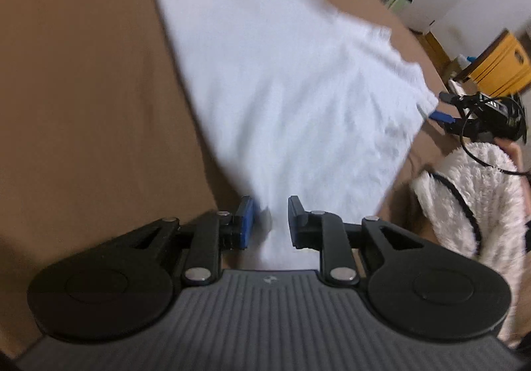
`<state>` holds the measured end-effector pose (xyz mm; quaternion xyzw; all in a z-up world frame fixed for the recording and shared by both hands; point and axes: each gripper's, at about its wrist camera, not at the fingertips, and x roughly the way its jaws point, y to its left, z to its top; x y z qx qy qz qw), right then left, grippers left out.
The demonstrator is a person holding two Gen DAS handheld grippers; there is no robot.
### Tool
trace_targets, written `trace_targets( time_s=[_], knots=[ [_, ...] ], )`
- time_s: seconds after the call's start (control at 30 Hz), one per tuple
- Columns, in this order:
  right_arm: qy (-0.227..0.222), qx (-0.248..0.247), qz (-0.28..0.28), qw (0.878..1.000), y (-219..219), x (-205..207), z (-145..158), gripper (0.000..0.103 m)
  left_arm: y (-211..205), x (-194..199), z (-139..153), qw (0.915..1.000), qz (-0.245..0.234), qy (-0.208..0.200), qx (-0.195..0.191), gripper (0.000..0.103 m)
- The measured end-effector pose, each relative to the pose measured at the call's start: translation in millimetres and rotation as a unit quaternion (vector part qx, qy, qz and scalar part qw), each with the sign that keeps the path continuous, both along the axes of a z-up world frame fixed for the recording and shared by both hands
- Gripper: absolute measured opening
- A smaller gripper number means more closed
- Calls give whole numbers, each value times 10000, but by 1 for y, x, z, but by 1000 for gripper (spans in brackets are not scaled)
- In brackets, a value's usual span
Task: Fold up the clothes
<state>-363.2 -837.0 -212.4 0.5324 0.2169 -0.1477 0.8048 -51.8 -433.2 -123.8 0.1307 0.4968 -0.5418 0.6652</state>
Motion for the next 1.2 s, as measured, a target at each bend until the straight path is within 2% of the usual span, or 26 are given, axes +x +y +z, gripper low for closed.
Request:
trace_targets(
  time_s=[0.03,0.07,0.13,0.2,0.23,0.27,0.3,0.47,0.57,0.63,0.67,0.7,0.73,0.77,0.8,0.83,0.9,0.97,1.0,1.03,1.1,1.17,1.2],
  knots=[
    [-24,-39,22,10000,-3,5,-1,68,0,-2,11,9993,-38,-326,-154,20],
    [-50,-78,43,9999,-6,10,-3,68,0,-2,17,9987,-31,-352,-356,21],
    [-235,-78,54,9997,-13,21,-8,68,-11,2,20,9975,-70,92,-698,21],
    [-488,50,-11,9988,-22,32,-15,67,-35,6,15,9954,-222,494,-793,21],
    [-527,77,-71,9986,-26,38,-16,62,-48,6,12,9949,-280,593,-761,21],
    [-489,-19,-62,9988,-27,45,-14,39,-60,4,8,9949,-333,639,-703,21],
    [-387,-220,18,9990,-25,53,-8,11,-71,2,3,9948,-385,683,-644,23],
    [-203,-1385,395,9894,2,76,51,9,-73,7,-22,9966,-263,772,-119,23],
    [-107,-2045,666,9765,22,94,90,9,-57,17,-30,9954,26,934,-227,23],
    [296,-2591,839,9617,41,119,114,9,-45,28,-33,9906,281,1246,-485,24],
    [552,-2935,939,9497,55,137,125,9,-40,36,-36,9849,414,1571,-593,35],
    [665,-3209,1088,9385,71,153,131,10,-35,45,-39,9779,545,1896,-699,43],
    [628,-3488,1382,9248,93,173,136,10,-33,51,-42,9720,628,2141,-743,43],
    [487,-3575,1683,9173,110,184,137,9,-32,57,-46,9654,709,2383,-784,43],
    [392,-3554,2006,9121,126,196,134,9,-28,61,-45,9639,739,2412,-850,43],
    [445,-3572,2274,9048,142,212,128,9,-25,63,-42,9665,737,2271,-946,43],
    [941,-3757,2598,8846,173,240,104,13,-17,65,-36,9730,714,1927,-1051,43],
    [1692,-3550,2992,8694,186,258,76,15,-14,65,-38,9748,694,1804,-1117,51],
    [1852,-3464,3119,8651,188,260,71,16,-11,65,-40,9748,691,1769,-1166,53],
    [1807,-3336,3193,8684,185,258,71,20,-10,65,-44,9742,733,1788,-1167,54],
    [1268,-2862,2960,9025,168,248,80,47,-10,66,-50,9724,804,1879,-1128,54],
    [591,-2172,2435,9434,141,228,86,56,-14,64,-53,9720,800,1933,-1066,54],
    [414,-1845,2190,9572,133,223,84,56,-17,60,-50,9744,751,1836,-1056,54]
  ],
)
